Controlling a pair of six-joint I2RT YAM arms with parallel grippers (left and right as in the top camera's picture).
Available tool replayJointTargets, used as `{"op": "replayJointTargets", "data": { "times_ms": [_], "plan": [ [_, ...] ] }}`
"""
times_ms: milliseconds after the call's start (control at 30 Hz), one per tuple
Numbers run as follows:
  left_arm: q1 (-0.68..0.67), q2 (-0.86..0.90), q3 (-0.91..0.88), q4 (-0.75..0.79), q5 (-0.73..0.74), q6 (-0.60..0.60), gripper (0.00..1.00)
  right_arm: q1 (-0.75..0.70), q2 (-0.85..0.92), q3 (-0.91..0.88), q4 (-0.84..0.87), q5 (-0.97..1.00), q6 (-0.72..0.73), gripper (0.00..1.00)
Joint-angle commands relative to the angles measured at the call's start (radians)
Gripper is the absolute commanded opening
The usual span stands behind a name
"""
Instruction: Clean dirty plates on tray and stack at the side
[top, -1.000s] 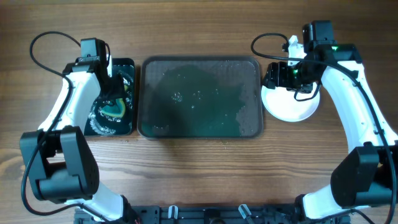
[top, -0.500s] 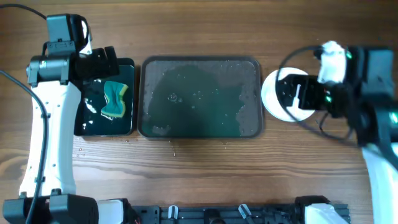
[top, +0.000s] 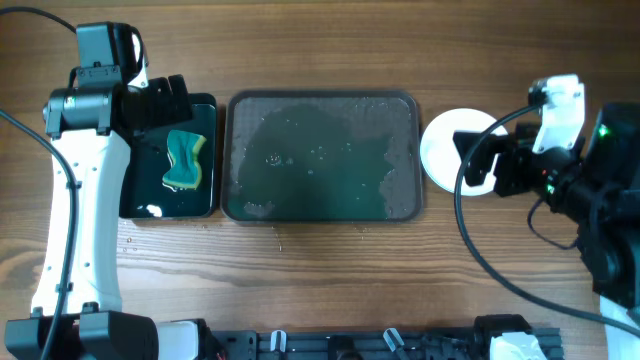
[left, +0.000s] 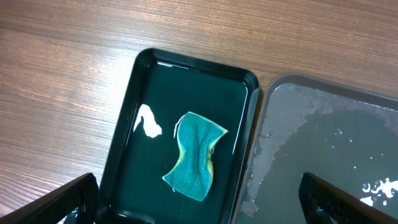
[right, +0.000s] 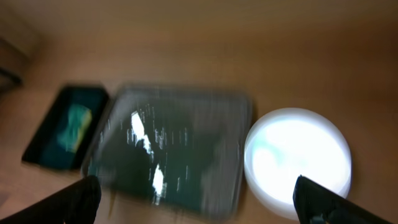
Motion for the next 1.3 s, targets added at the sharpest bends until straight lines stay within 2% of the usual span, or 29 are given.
{"op": "replayJointTargets", "data": {
  "times_ms": [0,67,100,267,433,533,633,800,1267],
  "plan": [
    [-0.002,0.005,-0.002,0.000,0.005,-0.017,1.00,0.019,-0.148,-0.152,0.204,-0.013,-0.057,1.00],
    [-0.002,0.005,-0.002,0.000,0.005,-0.017,1.00,0.039,-0.288,-0.328,0.390,0.005,-0.057,1.00],
    [-0.002,0.005,-0.002,0.000,0.005,-0.017,1.00,0.045,-0.397,-0.472,0.520,0.004,-0.056,1.00],
    [-0.002,0.005,-0.002,0.000,0.005,-0.017,1.00,0.064,-0.699,-0.900,0.877,0.035,-0.054,1.00],
    [-0.002,0.005,-0.002,0.000,0.005,-0.017,1.00,0.066,-0.882,-1.177,1.091,0.139,0.003,1.00],
    [-0.002,0.005,-0.002,0.000,0.005,-0.017,1.00,0.066,-0.963,-1.316,1.145,0.208,0.051,1.00],
    [-0.002,0.005,-0.002,0.000,0.005,-0.017,1.00,0.066,-1.001,-1.389,1.148,0.203,0.051,1.00],
    [-0.002,0.005,-0.002,0.000,0.005,-0.017,1.00,0.067,-1.000,-1.402,1.035,0.197,0.059,1.00],
    [-0.002,0.005,-0.002,0.000,0.005,-0.017,1.00,0.067,-0.985,-1.402,1.038,0.197,0.058,1.00]
  ]
}}
